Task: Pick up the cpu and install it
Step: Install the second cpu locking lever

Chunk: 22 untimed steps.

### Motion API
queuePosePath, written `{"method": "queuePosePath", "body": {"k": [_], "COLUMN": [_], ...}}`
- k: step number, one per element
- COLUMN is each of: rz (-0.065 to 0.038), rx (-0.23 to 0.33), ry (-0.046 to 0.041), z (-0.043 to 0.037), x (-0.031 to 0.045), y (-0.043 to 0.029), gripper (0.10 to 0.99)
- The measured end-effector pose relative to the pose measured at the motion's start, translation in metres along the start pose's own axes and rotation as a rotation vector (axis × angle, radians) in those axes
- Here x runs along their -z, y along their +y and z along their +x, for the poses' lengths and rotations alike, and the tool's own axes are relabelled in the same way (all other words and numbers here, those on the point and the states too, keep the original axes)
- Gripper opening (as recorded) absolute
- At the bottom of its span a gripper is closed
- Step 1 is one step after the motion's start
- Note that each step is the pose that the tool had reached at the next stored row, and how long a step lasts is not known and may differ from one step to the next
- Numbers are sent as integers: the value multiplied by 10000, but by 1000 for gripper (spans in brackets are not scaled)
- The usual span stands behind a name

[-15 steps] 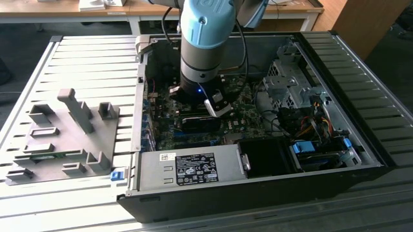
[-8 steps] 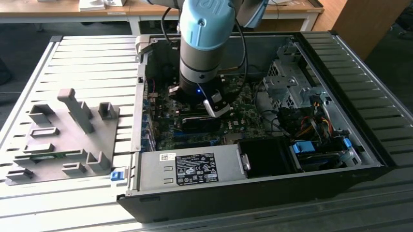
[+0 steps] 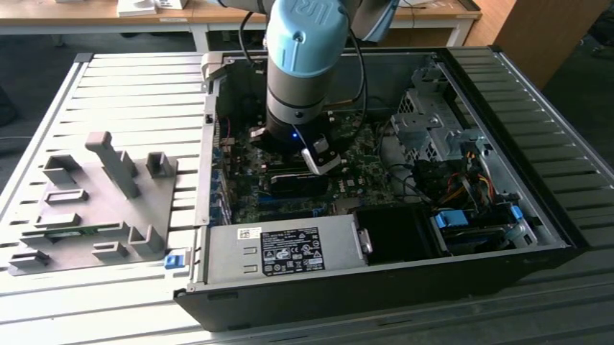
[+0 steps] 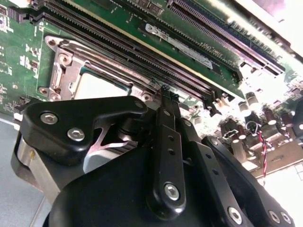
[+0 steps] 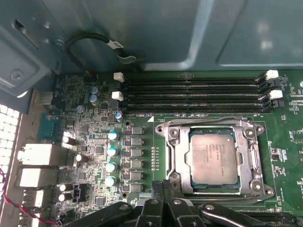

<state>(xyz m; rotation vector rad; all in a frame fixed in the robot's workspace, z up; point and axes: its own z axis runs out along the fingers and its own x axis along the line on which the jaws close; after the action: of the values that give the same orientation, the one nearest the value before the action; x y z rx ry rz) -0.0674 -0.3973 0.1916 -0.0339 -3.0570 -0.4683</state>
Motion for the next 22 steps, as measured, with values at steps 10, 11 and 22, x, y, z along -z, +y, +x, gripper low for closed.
{"method": "queuePosePath", "body": {"k": [10, 11, 22], "rz": [-22, -27, -73], "rx": [0, 1, 4], "ry": [1, 1, -2], "z": [12, 13, 20], "x": [-15, -13, 97], "y": [-1, -1, 33], "gripper": [106, 106, 106]}}
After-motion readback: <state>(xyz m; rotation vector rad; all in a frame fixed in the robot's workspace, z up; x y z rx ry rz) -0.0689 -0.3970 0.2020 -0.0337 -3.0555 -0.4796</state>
